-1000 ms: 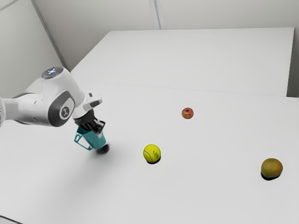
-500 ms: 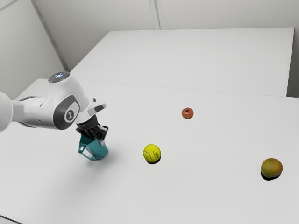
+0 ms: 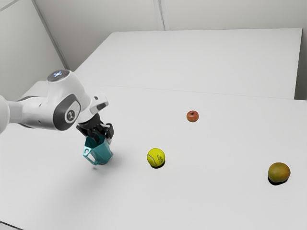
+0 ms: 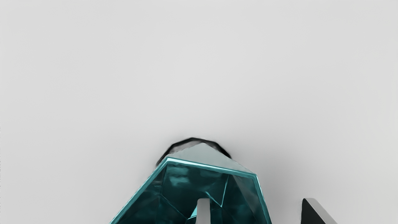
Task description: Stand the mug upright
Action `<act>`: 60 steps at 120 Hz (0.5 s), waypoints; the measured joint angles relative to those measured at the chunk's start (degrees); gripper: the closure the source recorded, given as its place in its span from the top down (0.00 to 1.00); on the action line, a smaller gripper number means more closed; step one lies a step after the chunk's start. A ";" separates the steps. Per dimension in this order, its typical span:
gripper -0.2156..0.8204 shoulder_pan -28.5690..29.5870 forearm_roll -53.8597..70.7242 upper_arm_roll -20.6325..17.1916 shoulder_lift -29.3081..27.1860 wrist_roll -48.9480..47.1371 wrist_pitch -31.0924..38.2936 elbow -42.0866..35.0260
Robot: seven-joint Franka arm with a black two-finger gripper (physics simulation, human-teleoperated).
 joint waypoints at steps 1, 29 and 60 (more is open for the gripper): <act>0.45 0.00 0.00 0.00 -0.07 -0.01 0.00 0.03; 0.51 0.00 -0.01 0.08 -1.61 -0.02 -0.04 0.80; 0.61 -0.51 -1.10 -0.19 -2.01 0.23 -5.14 7.82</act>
